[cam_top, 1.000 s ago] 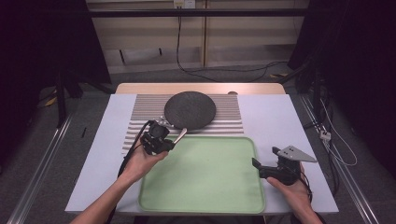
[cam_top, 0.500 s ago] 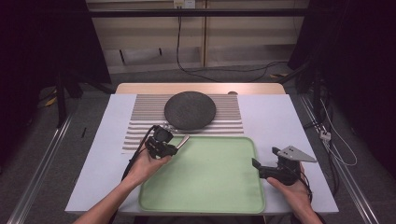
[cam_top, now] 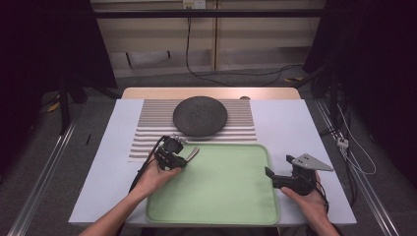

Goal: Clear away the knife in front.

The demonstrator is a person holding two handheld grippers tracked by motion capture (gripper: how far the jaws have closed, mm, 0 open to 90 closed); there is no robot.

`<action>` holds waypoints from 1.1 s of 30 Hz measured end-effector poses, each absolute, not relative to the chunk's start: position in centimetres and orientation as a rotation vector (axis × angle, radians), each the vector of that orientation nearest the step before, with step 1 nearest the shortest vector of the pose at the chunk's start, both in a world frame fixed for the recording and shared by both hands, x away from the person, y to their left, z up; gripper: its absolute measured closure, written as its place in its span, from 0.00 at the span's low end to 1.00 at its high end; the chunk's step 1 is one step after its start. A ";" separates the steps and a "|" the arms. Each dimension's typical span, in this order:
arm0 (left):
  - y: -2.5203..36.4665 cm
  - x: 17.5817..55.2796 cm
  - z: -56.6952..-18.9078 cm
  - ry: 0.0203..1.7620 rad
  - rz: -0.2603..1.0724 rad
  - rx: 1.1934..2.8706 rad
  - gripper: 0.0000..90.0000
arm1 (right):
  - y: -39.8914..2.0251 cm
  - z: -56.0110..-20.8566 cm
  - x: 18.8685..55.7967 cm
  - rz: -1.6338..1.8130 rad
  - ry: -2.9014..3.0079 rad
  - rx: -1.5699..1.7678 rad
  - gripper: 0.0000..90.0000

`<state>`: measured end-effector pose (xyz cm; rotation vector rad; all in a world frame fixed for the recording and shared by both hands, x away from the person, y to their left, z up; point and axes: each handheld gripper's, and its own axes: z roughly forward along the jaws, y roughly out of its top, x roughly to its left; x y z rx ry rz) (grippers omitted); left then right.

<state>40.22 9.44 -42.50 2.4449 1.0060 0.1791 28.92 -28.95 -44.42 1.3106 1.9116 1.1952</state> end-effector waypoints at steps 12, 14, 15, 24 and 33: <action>9.4 39.7 -42.7 1.030 0.150 2.440 0.88 | -28.9 -44.4 28.9 1.192 1.912 1.308 0.10; 9.4 39.6 -42.8 1.044 0.143 2.424 0.88 | -28.9 -44.4 28.9 1.191 1.913 1.307 0.10; 9.4 39.6 -42.8 1.041 0.145 2.425 0.88 | -28.9 -44.4 28.9 1.192 1.913 1.306 0.10; 9.8 39.4 -42.7 0.979 0.114 2.449 0.87 | -28.9 -44.4 28.8 1.191 1.914 1.305 0.10; 9.7 39.1 -42.7 0.884 0.191 2.470 0.70 | -28.9 -44.4 28.9 1.191 1.915 1.305 0.10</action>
